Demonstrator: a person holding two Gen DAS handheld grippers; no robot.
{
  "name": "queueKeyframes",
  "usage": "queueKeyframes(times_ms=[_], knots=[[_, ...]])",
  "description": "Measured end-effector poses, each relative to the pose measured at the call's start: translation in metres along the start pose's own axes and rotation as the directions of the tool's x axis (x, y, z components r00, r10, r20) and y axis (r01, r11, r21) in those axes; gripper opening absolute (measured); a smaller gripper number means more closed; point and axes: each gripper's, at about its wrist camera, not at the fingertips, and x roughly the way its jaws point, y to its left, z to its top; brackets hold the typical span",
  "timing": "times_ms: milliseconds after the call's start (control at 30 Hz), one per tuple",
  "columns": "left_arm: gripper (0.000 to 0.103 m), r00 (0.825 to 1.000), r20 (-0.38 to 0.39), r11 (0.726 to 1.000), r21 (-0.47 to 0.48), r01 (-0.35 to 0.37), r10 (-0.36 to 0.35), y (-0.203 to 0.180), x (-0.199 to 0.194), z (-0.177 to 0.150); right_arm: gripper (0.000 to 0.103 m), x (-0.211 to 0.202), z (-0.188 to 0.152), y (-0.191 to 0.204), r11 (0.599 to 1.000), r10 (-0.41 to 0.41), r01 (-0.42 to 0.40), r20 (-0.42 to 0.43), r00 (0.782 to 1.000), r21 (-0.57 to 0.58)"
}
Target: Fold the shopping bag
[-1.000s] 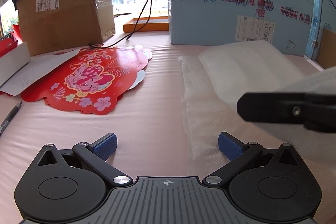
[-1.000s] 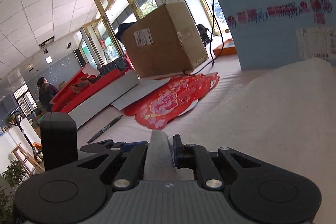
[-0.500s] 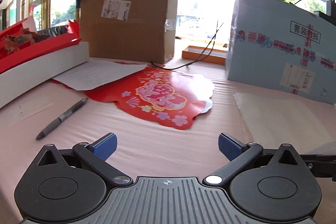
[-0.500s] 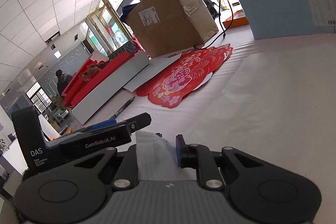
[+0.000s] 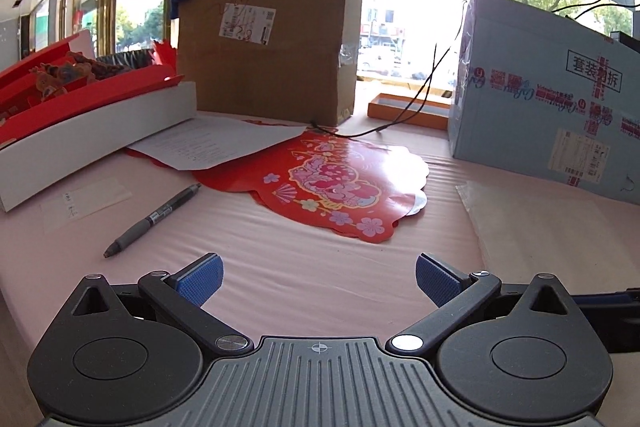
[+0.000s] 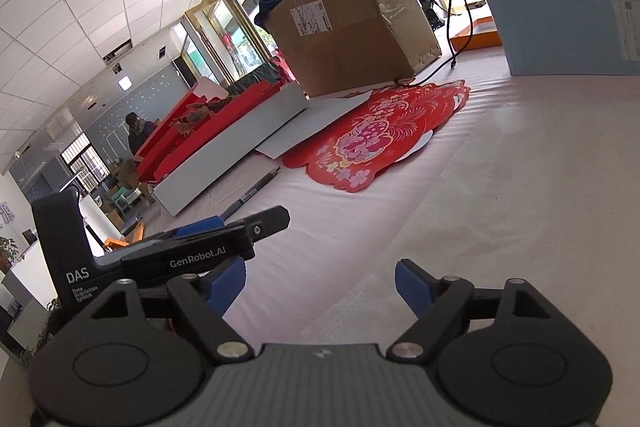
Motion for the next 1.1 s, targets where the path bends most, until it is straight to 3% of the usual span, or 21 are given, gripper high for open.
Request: queueKeyframes(times_ms=[100,200,400,467,567,633,733,800,900,1100], knots=[[0.103,0.996,0.003,0.996,-0.02,0.087,-0.087,0.001,-0.011,-0.003,0.09,-0.022,0.009,-0.011,0.998,-0.058,0.057,0.061,0.996,0.017],[0.103,0.971,-0.014,0.971,-0.039,0.237,-0.238,0.0,-0.027,-0.01,0.091,-0.043,0.017,-0.035,0.986,-0.165,0.161,0.122,0.979,0.049],[0.101,0.934,-0.078,0.934,-0.11,0.34,-0.349,-0.017,-0.058,-0.032,0.091,-0.074,0.02,-0.078,0.942,-0.332,0.316,0.165,0.929,0.115],[0.096,0.935,-0.102,0.937,-0.115,0.329,-0.34,-0.027,-0.065,-0.039,0.091,-0.078,0.019,-0.088,0.934,-0.355,0.339,0.164,0.921,0.116],[0.079,0.937,-0.142,0.944,-0.137,0.3,-0.319,-0.038,-0.071,-0.048,0.091,-0.082,0.018,-0.101,0.928,-0.37,0.356,0.161,0.915,0.112],[0.053,0.939,-0.172,0.949,-0.155,0.274,-0.299,-0.045,-0.071,-0.053,0.09,-0.086,0.015,-0.108,0.927,-0.373,0.358,0.167,0.913,0.113],[0.031,0.943,-0.198,0.959,-0.15,0.241,-0.268,-0.055,-0.07,-0.058,0.09,-0.095,0.009,-0.121,0.925,-0.372,0.347,0.189,0.909,0.155],[0.01,0.941,-0.2,0.958,-0.143,0.248,-0.273,-0.061,-0.071,-0.057,0.09,-0.102,0.006,-0.129,0.925,-0.364,0.327,0.205,0.909,0.191],[0.002,0.952,-0.186,0.969,-0.08,0.234,-0.245,-0.073,-0.076,-0.056,0.09,-0.109,0.004,-0.138,0.921,-0.366,0.32,0.216,0.905,0.22],[0.001,0.973,-0.156,0.98,0.073,0.185,-0.172,-0.089,-0.063,-0.038,0.09,-0.117,0.004,-0.147,0.915,-0.379,0.322,0.239,0.894,0.244]])
